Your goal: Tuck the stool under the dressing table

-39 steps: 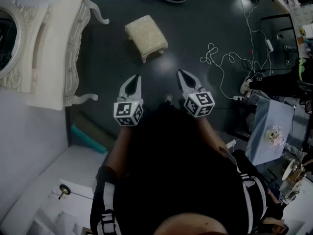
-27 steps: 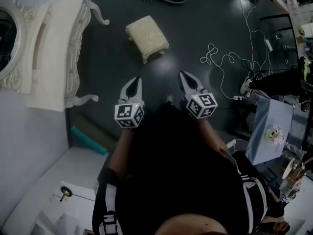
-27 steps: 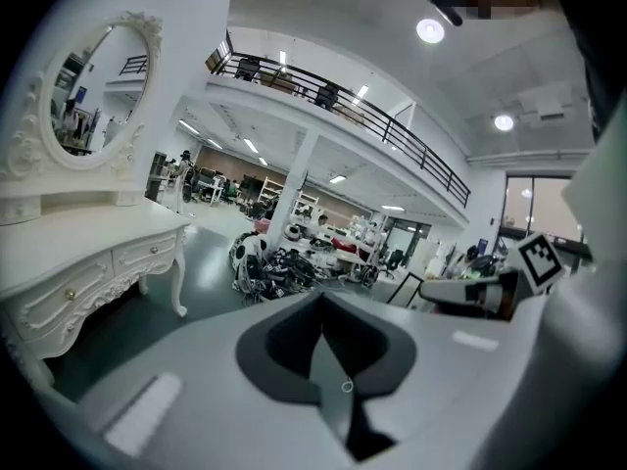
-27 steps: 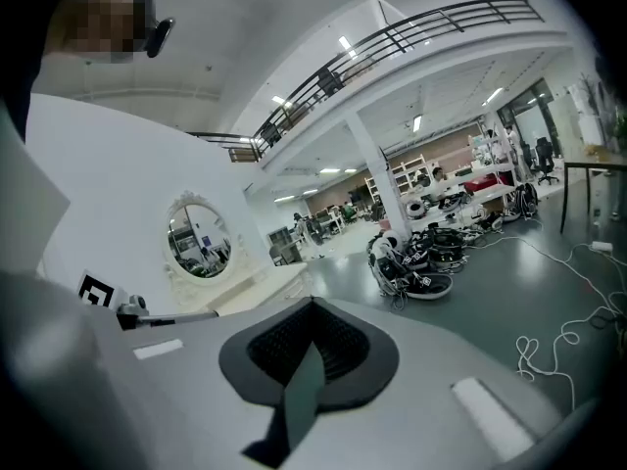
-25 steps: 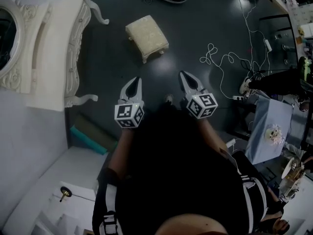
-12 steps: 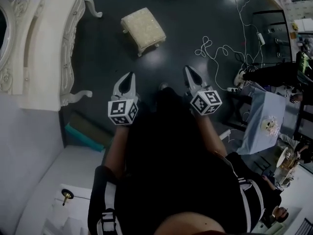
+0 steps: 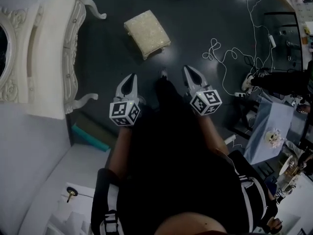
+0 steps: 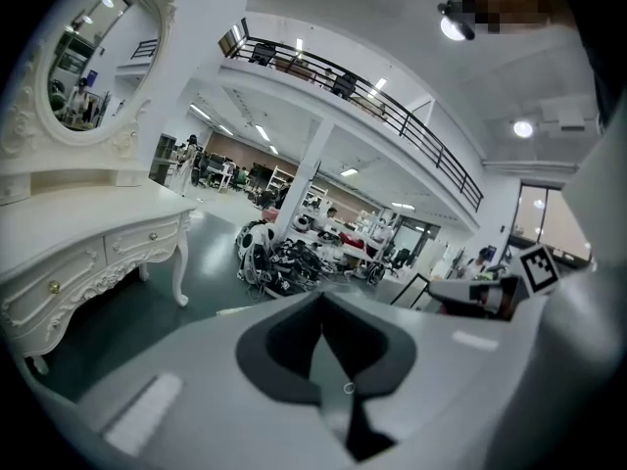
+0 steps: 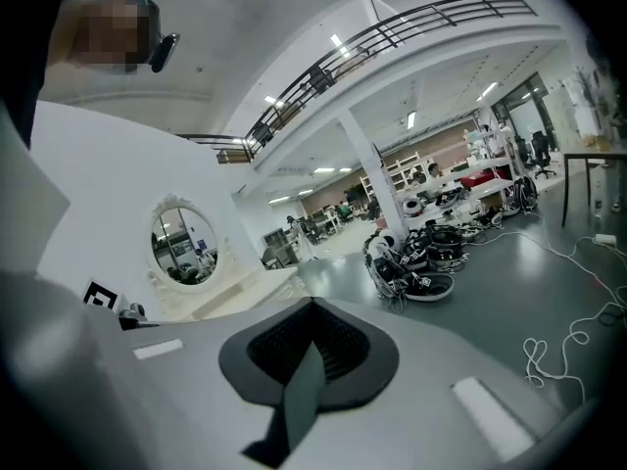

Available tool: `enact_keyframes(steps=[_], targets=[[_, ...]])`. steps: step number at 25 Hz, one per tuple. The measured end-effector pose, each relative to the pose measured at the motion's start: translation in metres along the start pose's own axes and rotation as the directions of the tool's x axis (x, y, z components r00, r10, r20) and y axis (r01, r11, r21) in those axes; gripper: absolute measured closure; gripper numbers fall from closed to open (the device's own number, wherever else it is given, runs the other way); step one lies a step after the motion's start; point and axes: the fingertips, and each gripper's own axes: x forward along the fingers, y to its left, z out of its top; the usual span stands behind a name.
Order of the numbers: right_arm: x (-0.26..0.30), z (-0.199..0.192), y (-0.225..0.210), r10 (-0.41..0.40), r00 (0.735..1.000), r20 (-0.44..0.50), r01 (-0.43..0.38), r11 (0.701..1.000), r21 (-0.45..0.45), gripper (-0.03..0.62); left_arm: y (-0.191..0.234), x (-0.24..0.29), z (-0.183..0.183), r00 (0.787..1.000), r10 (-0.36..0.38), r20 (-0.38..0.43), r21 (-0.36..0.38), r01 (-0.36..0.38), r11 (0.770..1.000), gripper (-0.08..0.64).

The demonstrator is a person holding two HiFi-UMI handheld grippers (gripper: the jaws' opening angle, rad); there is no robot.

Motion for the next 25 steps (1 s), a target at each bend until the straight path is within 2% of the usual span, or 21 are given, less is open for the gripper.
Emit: enact_keyframes(steps=[10,18,25], targets=[[0.08,0.052,-0.073,0.144,0.987,-0.07,-0.145,0.989,-0.012,0.594,-0.029,0.105,0.032,0.998,0.067,0.016,-0.067,-0.066,0.996,0.551],[0.136,0.066,-0.104,0.168,0.981,-0.092,-0.167,0.986,0.022,0.594,0.007,0.14,0.043,0.99,0.14,-0.007,-0.113,-0.139,0.984,0.551],[0.184,0.082,-0.096,0.177,0.98,-0.088,-0.177,0.984,0.013,0.593,0.047,0.172,0.056,0.993,0.114,-0.024,-0.149,-0.116,0.982,0.551]])
